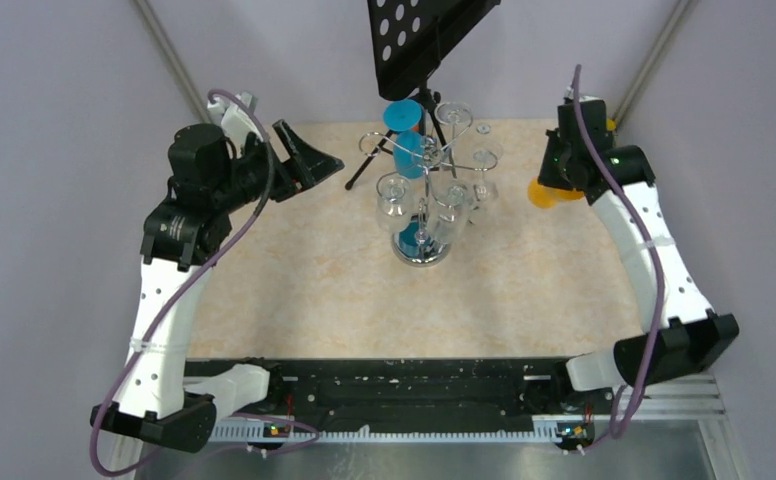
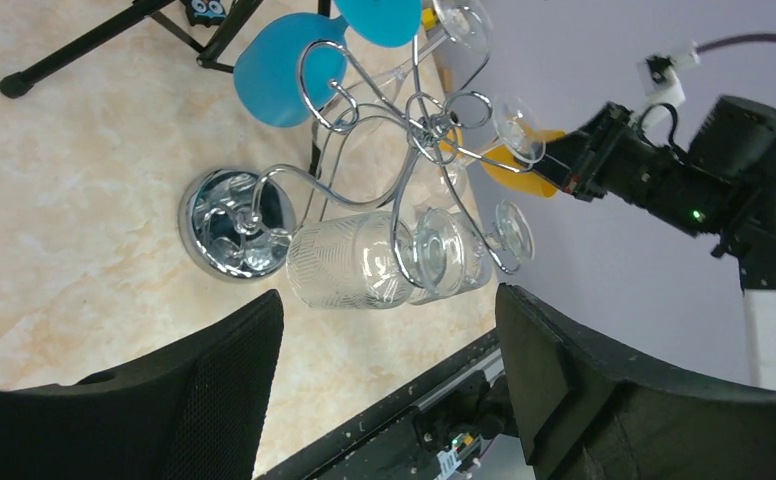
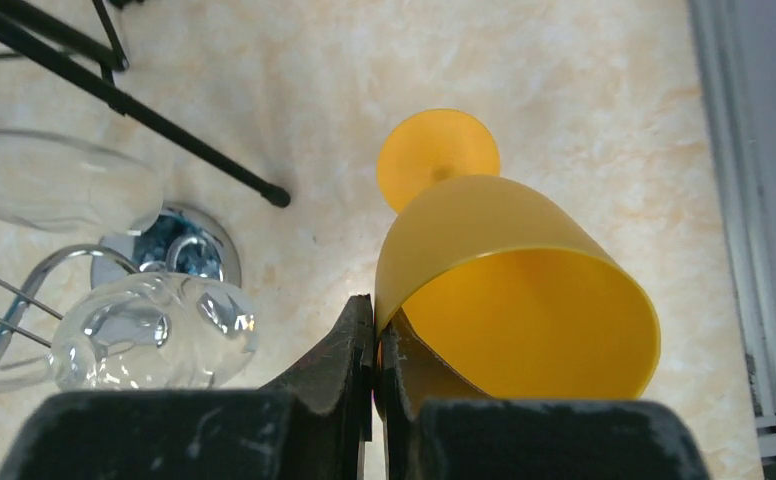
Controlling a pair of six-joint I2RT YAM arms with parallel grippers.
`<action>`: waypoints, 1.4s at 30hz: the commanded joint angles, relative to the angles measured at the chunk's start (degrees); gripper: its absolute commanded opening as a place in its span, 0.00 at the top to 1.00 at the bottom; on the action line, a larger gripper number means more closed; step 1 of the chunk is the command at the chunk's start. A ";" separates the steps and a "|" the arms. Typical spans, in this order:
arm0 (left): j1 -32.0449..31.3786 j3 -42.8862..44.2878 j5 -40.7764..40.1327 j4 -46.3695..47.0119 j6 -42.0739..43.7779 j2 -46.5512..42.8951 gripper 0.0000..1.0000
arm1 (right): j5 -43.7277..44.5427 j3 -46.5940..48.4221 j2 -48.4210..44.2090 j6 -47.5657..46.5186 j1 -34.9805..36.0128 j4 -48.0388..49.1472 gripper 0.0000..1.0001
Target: Take the wine glass off the wine glass rack
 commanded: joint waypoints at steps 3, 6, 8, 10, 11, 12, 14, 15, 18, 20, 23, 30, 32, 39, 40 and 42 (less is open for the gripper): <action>-0.10 3.12 -0.57 -2.38 5.73 0.75 0.19 | -8.82 0.07 9.66 -1.34 -1.23 -0.74 1.00; -0.06 3.39 -0.20 -2.97 6.95 1.08 0.19 | -8.63 1.57 13.64 -1.57 -1.40 -1.37 1.00; -0.04 3.52 0.10 -3.15 7.70 1.40 0.19 | -7.90 2.90 15.99 -1.77 -1.58 -1.77 1.00; 0.02 3.74 0.36 -3.45 8.31 1.82 0.19 | -7.26 3.91 18.52 -1.91 -1.84 -2.12 1.00; 0.03 3.99 0.40 -3.71 8.66 2.02 0.19 | -6.87 4.33 19.37 -1.96 -2.15 -2.15 1.00; 0.03 4.21 0.48 -4.10 8.89 2.34 0.19 | -6.81 4.77 20.20 -1.96 -2.36 -2.19 1.00; 0.03 4.53 0.64 -4.44 9.26 2.79 0.18 | -6.83 5.29 21.51 -1.97 -2.76 -1.92 1.00; 0.03 4.66 0.74 -4.53 9.41 3.03 0.18 | -6.96 5.53 22.06 -2.04 -2.92 -1.67 1.00; 0.03 4.96 1.14 -4.67 9.60 3.54 0.18 | -6.59 6.77 23.98 -2.32 -3.41 -1.64 1.00; 0.03 5.09 1.16 -4.80 9.64 3.91 0.18 | -6.50 7.73 25.06 -2.66 -3.69 -1.86 1.00; 0.07 5.35 0.96 -4.83 9.73 4.25 0.18 | -6.15 9.08 26.58 -3.20 -4.01 -2.44 0.92; 0.12 5.87 0.48 -5.53 9.91 4.85 0.18 | -5.76 11.52 28.17 -3.86 -4.49 -3.14 0.69; 0.12 6.05 0.37 -5.72 9.91 4.90 0.18 | -5.92 12.63 28.23 -3.93 -4.46 -3.65 0.69; 0.12 6.22 1.23 -5.86 9.07 4.72 0.18 | -6.60 16.56 25.28 -3.50 -4.52 -4.97 0.65; 0.12 6.15 1.55 -5.77 8.85 4.64 0.18 | -6.44 16.86 24.37 -3.36 -4.51 -4.86 0.64; 0.12 5.66 2.38 -5.28 8.30 4.34 0.18 | -6.52 17.14 21.98 -3.16 -4.53 -4.52 0.60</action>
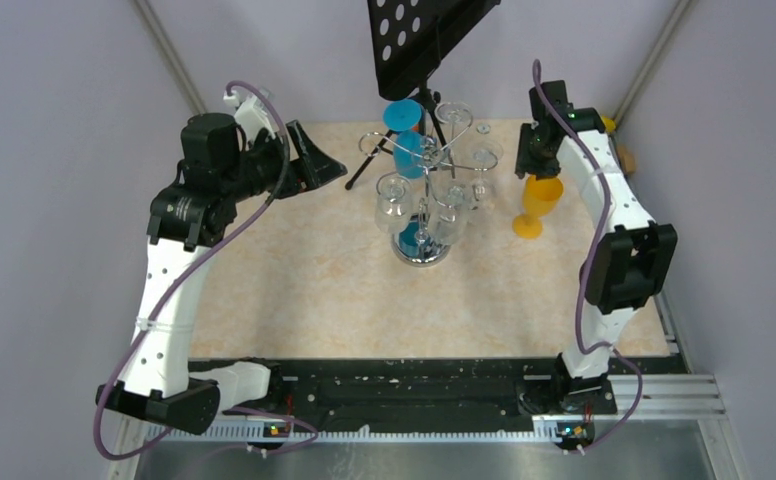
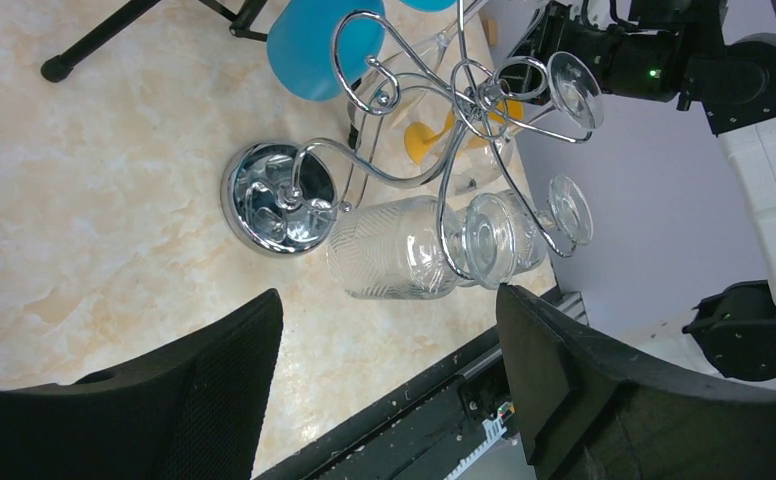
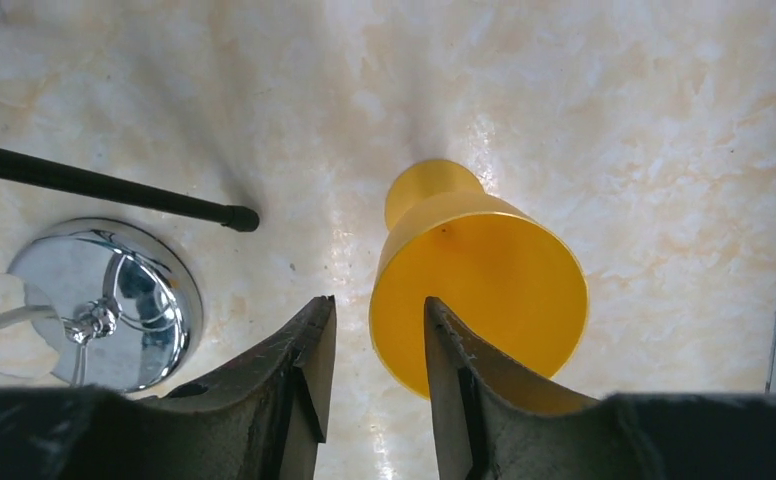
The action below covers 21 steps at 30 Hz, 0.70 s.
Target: Take the wine glass off the wine glass rack
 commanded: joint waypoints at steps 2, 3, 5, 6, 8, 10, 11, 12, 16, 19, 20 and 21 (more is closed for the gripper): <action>0.10 0.59 3.69 3.21 -1.18 -1.04 0.18 | -0.50 2.72 -8.48 0.60 -0.56 0.38 0.58; 0.10 -0.53 5.12 4.26 -1.84 -1.39 0.18 | -1.12 2.08 -10.02 0.98 -0.56 1.10 0.57; 0.10 -2.52 8.28 7.22 -4.02 -2.00 0.19 | -2.65 -0.28 -13.32 1.82 -0.49 3.13 0.56; 0.05 -3.60 9.71 8.86 -5.66 -2.37 0.19 | -3.30 -1.58 -15.14 2.46 -0.48 4.47 0.55; -0.06 -6.21 12.33 12.48 -9.23 -3.24 0.19 | -4.77 -4.60 -18.83 4.03 -0.44 7.57 0.55; -0.27 -9.38 13.55 16.70 -13.24 -4.37 0.21 | -6.57 -8.29 -22.72 6.34 -0.40 10.70 0.55; -0.56 -10.75 13.57 18.69 -15.30 -4.98 0.23 | -7.61 -10.30 -24.85 7.81 -0.40 12.62 0.55; -0.91 -12.16 13.52 20.67 -17.21 -5.59 0.26 | -8.90 -12.45 -26.83 9.39 -0.41 14.57 0.55; -3.34 -17.06 10.94 26.98 -24.07 -7.84 0.36 | -12.94 -21.38 -34.88 16.52 -0.39 22.36 0.59; -5.69 -20.07 8.77 31.89 -28.50 -9.09 0.37 | -13.84 -25.59 -39.44 20.63 -0.38 25.46 0.62; -6.55 -20.76 7.64 33.13 -29.64 -9.23 0.37 | -13.81 -26.75 -40.34 21.47 -0.36 25.94 0.63; -7.50 -21.29 6.73 34.05 -30.33 -9.29 0.37 | -13.78 -27.45 -41.34 21.99 -0.39 26.42 0.64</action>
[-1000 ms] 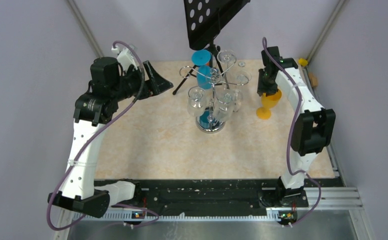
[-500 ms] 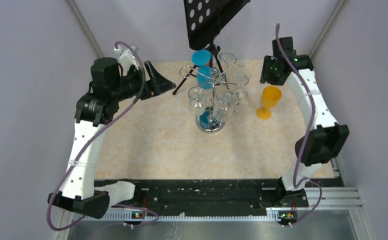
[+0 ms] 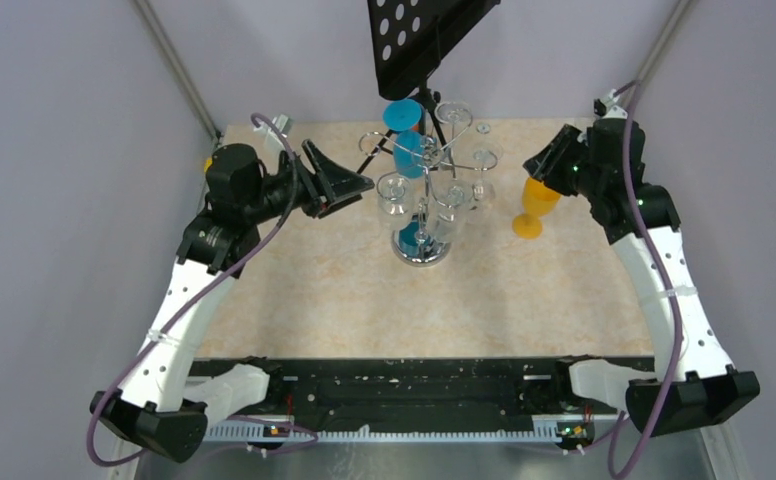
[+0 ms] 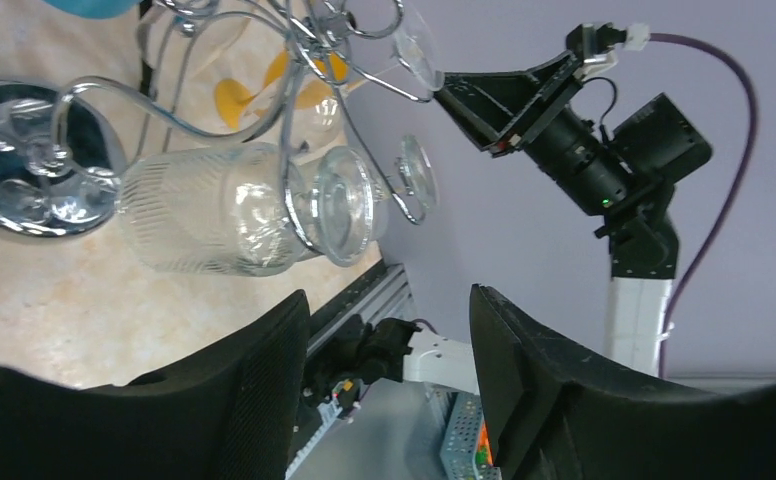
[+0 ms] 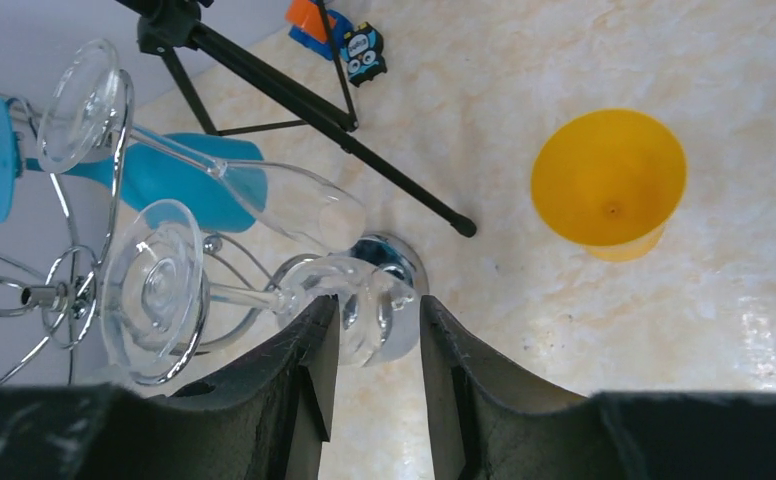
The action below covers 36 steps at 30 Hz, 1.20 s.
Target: Take the wine glass off the wine glass rack
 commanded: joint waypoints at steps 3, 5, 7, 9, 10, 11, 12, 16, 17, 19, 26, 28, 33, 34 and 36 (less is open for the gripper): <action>-5.61 -2.14 -7.06 12.28 -7.42 -2.02 0.41 | -2.68 -4.57 -5.77 7.16 -0.28 8.10 0.70; -6.50 -1.32 -9.08 11.63 -6.27 -1.26 0.45 | -2.99 -5.21 -6.42 7.11 -0.29 7.84 0.76; -7.00 -0.23 -10.46 10.58 -5.20 -0.39 0.49 | -3.35 -5.41 -6.70 6.62 -0.35 7.24 0.80; -7.42 0.26 -11.68 10.32 -4.18 0.31 0.50 | -3.53 -5.66 -6.98 6.36 -0.28 6.49 0.82; -7.47 0.51 -12.09 10.19 -3.77 0.64 0.50 | -3.74 -5.91 -7.18 6.29 -0.34 6.48 0.83; -7.62 0.82 -12.50 10.09 -3.26 1.11 0.50 | -3.97 -6.15 -7.38 6.22 -0.34 6.39 0.83; -7.72 1.17 -12.88 9.83 -2.66 1.58 0.50 | -4.06 -6.39 -7.59 6.21 -0.29 6.35 0.83; -8.17 2.57 -13.70 9.52 -1.20 3.63 0.49 | -4.43 -6.61 -7.88 5.75 -0.32 5.92 0.83; -8.25 2.97 -13.64 9.44 -1.12 4.24 0.50 | -4.31 -6.50 -7.95 5.43 -0.32 5.76 0.83; -8.48 4.70 -13.72 7.75 -0.14 5.67 0.55 | -4.19 -6.46 -8.03 5.02 -0.30 5.61 0.84; -9.10 6.59 -16.16 4.05 1.69 7.71 0.59 | -3.93 -6.61 -8.41 4.09 -0.35 5.12 0.85; -9.36 6.51 -16.36 3.82 1.83 8.16 0.59 | -3.97 -6.68 -8.39 4.01 -0.29 5.06 0.85; -10.13 6.69 -16.32 2.38 2.05 9.26 0.58 | -3.96 -6.65 -8.55 3.53 -0.35 4.83 0.85; -10.32 6.82 -16.20 1.94 1.89 9.46 0.58 | -3.91 -6.62 -8.59 3.51 -0.30 4.77 0.85; -10.70 7.56 -15.91 0.53 1.64 9.92 0.58 | -3.87 -6.75 -8.67 3.49 -0.33 4.61 0.85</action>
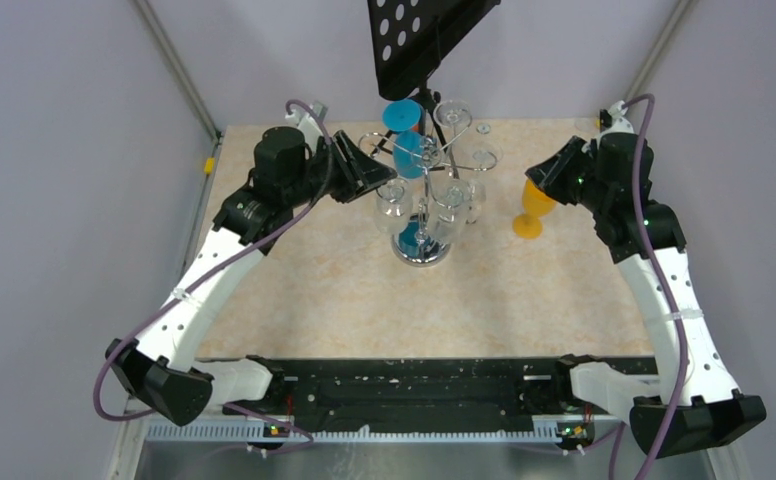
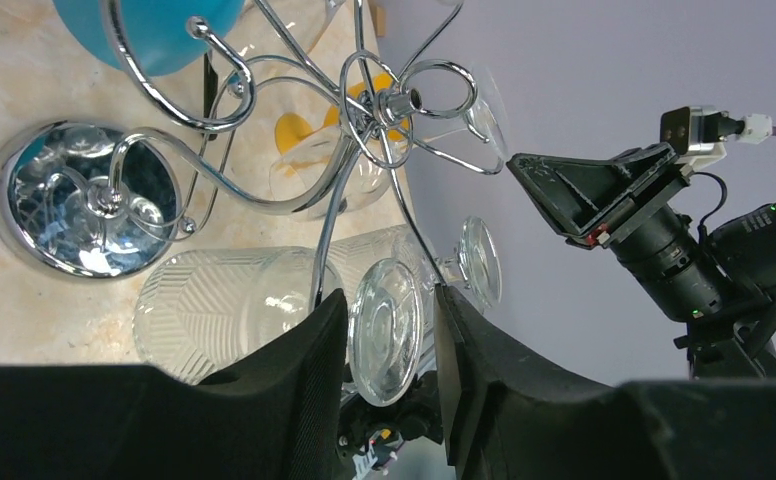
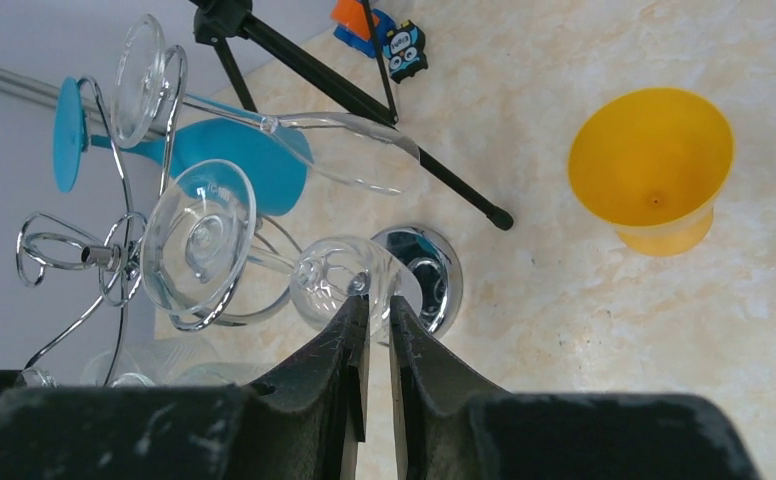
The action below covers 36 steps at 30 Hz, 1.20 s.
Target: Take the wine glass off the wine glass rack
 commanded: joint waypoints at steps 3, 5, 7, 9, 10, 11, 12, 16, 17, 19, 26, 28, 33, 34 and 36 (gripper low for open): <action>-1.28 4.89 -0.65 -5.70 0.74 0.99 0.58 | -0.08 -0.20 -1.95 -1.10 -0.30 0.22 0.85; -1.43 5.53 -0.62 -7.20 0.60 1.05 0.58 | -0.16 -0.28 -2.03 -1.11 -0.31 0.22 0.85; -1.54 5.91 -0.04 -8.08 0.05 1.09 0.58 | -0.26 -0.44 -2.12 -1.10 -0.28 0.18 0.85; -1.54 6.28 0.92 -8.82 -0.56 1.09 0.58 | -0.34 -0.57 -2.22 -1.05 -0.32 0.19 0.85; -1.52 6.36 1.61 -8.96 -1.07 1.05 0.59 | -0.34 -0.62 -2.21 -1.00 -0.33 0.17 0.85; -1.54 6.45 2.30 -9.00 -1.55 1.02 0.59 | -0.41 -0.66 -2.26 -0.99 -0.28 0.17 0.85; -1.52 6.58 3.00 -9.00 -2.07 0.97 0.60 | -0.45 -0.76 -2.28 -1.01 -0.29 0.21 0.85; -1.54 7.11 4.43 -9.86 -3.61 0.98 0.64 | -0.61 -1.16 -2.53 -0.81 -0.31 0.28 0.85; -1.49 7.16 4.43 -10.01 -3.96 1.04 0.65 | -0.62 -1.21 -2.64 -0.73 -0.32 0.34 0.85; -1.54 6.85 4.72 -9.98 -4.89 1.33 0.67 | -0.64 -1.40 -2.80 -0.72 -0.34 0.39 0.85; -1.54 2.25 4.65 -5.05 -13.49 0.46 0.74 | -0.42 -1.91 -3.72 -0.71 -0.33 0.17 0.85; -1.54 -0.16 3.76 -2.59 -16.95 -0.45 0.75 | -0.27 -2.10 -3.95 -0.66 -0.35 0.04 0.85; -1.54 -4.23 0.85 0.32 -21.98 -2.39 0.79 | 0.24 -2.63 -4.98 -0.69 -0.27 -0.06 0.85; -1.53 -4.65 -0.13 0.22 -22.24 -2.77 0.82 | 0.24 -2.81 -5.14 -0.62 -0.30 0.03 0.85; -1.53 -5.16 -1.65 0.10 -22.31 -3.52 0.87 | 0.20 -3.07 -5.40 -0.54 -0.33 0.10 0.85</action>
